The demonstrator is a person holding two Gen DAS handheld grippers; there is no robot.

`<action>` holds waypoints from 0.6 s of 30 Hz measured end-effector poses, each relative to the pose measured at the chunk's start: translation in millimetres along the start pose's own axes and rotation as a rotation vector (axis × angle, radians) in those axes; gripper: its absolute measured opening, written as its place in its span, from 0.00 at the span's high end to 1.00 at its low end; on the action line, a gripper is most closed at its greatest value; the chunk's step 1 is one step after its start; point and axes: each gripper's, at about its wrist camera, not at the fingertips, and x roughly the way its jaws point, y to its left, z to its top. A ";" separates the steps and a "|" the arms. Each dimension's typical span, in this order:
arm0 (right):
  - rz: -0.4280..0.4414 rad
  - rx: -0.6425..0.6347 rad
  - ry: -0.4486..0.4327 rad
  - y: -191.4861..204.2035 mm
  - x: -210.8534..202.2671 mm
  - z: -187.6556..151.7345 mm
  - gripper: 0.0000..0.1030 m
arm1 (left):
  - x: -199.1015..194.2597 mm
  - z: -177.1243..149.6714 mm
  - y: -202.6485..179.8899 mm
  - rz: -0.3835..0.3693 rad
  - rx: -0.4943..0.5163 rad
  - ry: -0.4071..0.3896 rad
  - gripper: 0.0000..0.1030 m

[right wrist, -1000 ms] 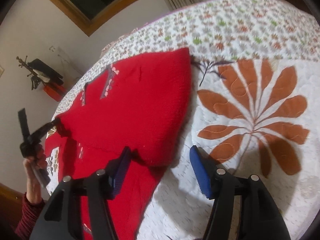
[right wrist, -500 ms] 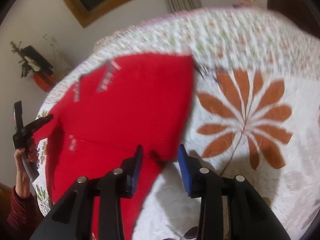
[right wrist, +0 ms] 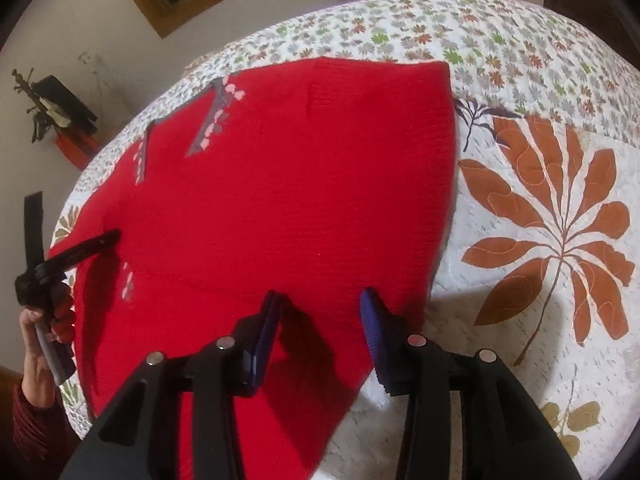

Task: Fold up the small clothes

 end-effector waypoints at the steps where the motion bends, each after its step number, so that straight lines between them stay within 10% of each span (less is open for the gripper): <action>1: -0.016 -0.011 0.005 3.2 0.4 0.4 0.56 | -0.8 0.0 -0.6 0.000 0.008 -0.004 0.64; 6: -0.080 -0.019 0.014 22.3 -9.7 7.8 0.52 | -12.7 0.4 5.3 -0.009 0.006 0.008 0.66; 10: -0.031 -0.078 -0.027 60.4 -31.5 10.5 0.42 | -57.0 -7.6 40.1 -0.017 -0.017 -0.047 0.46; 18: -0.023 -0.172 0.045 114.2 -3.0 13.1 0.42 | -106.3 -46.8 208.1 0.129 -0.252 -0.014 0.46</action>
